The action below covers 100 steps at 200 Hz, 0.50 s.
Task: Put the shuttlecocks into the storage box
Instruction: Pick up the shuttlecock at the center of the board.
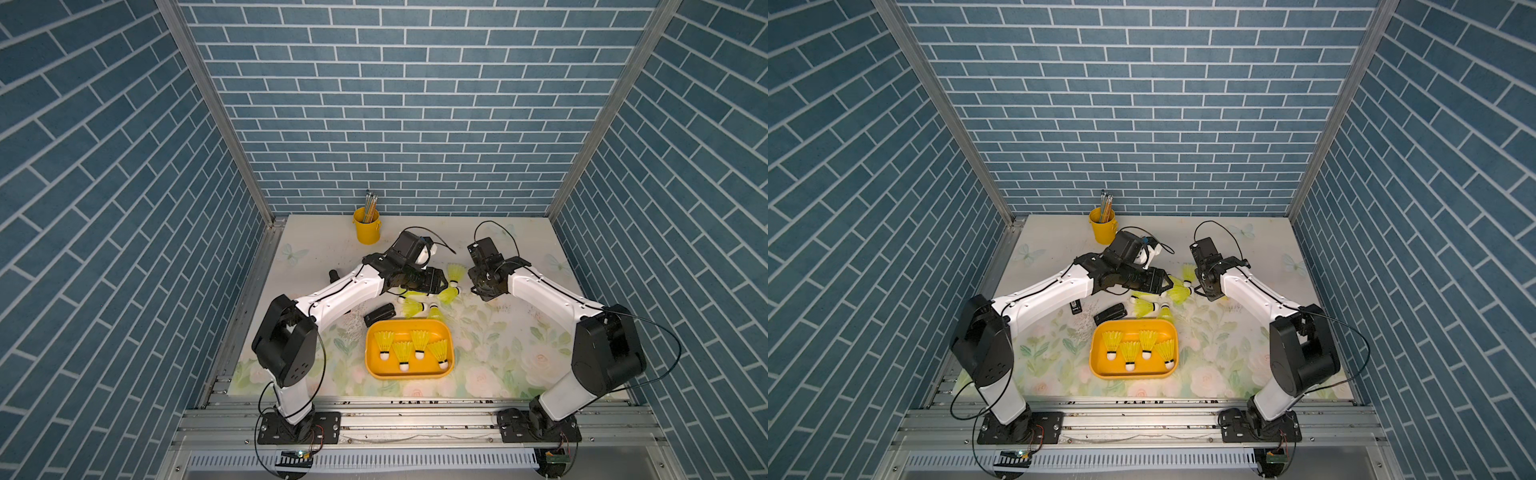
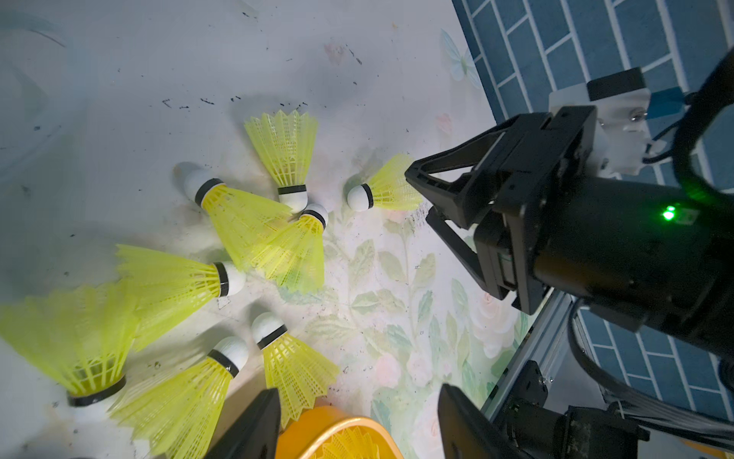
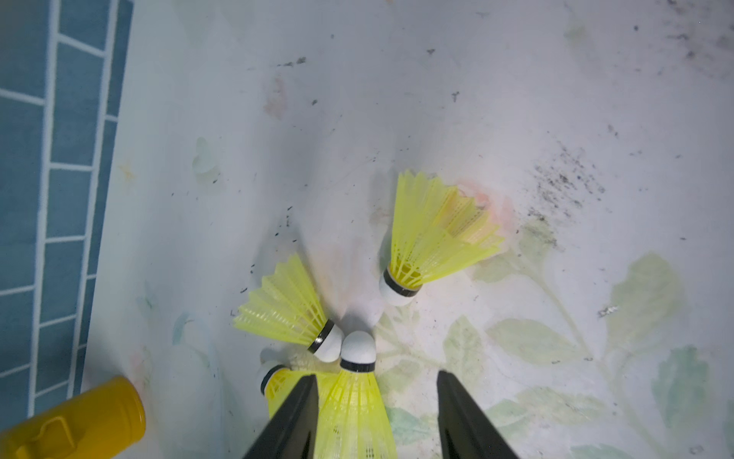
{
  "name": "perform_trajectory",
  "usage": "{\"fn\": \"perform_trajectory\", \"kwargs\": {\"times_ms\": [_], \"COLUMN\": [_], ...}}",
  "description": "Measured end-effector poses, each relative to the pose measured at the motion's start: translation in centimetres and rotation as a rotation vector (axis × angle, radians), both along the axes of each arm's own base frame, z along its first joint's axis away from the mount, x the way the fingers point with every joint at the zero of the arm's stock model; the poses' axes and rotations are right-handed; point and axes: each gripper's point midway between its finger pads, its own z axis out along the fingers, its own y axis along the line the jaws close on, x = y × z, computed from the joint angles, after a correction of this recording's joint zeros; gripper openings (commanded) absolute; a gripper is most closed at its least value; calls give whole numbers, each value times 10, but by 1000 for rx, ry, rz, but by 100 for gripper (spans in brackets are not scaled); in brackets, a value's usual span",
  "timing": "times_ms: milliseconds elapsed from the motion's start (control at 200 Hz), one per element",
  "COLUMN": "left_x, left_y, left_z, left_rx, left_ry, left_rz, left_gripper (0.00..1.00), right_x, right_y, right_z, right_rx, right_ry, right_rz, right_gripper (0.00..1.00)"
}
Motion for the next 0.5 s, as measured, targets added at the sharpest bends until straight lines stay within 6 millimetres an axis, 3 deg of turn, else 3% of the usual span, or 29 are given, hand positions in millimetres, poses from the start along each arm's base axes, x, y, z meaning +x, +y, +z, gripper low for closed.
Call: {"fn": "perform_trajectory", "kwargs": {"times_ms": [220, 500], "left_x": [17, 39], "left_y": [-20, -17], "left_z": [-1, -19], "left_rx": [-14, -20], "left_ry": [-31, 7], "left_rz": [-76, -95], "left_gripper": [69, 69], "right_x": [4, 7], "right_y": [2, 4], "right_z": [-31, -55], "right_rx": [76, 133], "right_ry": [64, 112], "right_rz": [-118, -221], "right_gripper": [52, 56]}}
